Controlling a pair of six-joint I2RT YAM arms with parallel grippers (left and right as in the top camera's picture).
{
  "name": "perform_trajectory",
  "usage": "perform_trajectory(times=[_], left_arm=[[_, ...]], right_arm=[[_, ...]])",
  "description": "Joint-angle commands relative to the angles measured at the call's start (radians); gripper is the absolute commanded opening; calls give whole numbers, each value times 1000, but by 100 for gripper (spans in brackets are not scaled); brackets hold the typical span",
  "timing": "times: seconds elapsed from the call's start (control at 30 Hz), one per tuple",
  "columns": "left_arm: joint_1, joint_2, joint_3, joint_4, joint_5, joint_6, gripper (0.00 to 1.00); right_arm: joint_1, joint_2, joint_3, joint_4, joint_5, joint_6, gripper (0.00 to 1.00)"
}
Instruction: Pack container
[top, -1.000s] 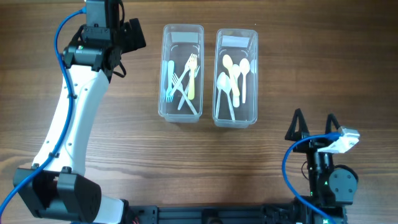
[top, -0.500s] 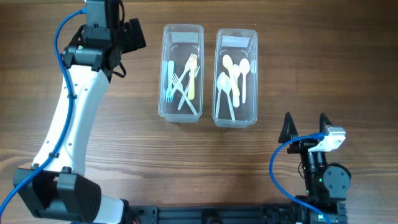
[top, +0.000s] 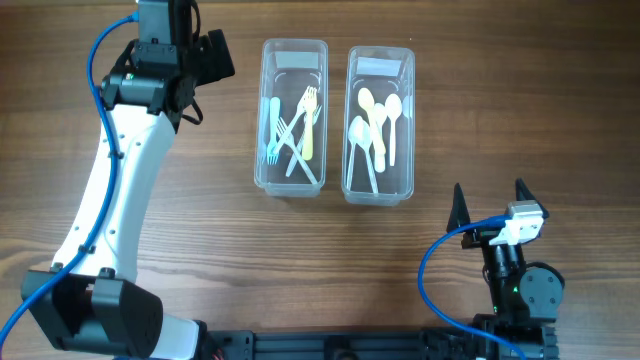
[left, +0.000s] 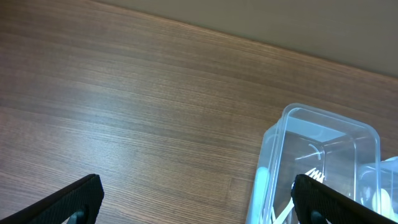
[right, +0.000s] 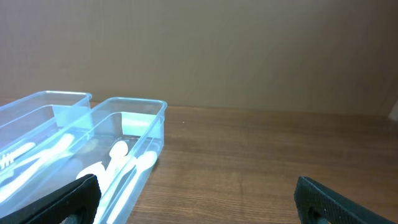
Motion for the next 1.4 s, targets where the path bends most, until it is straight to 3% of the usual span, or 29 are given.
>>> perform_trajectory(times=[0.0,0.97,1.07,1.37], left_arm=[[-1,2,5,0,-13,2,100],[-1,2,5,0,-13,2,100],[-1,2,5,-6,-88,38,100],[9,-2,5,-6,-134,35,100]], right_arm=[[4,-15,-1,9,-20,-19,100],[4,-15,-1,8,-20,-19,100],[4,-15,-1,8,-20,-19,100],[4,-15,-1,8,-20,-19,100]])
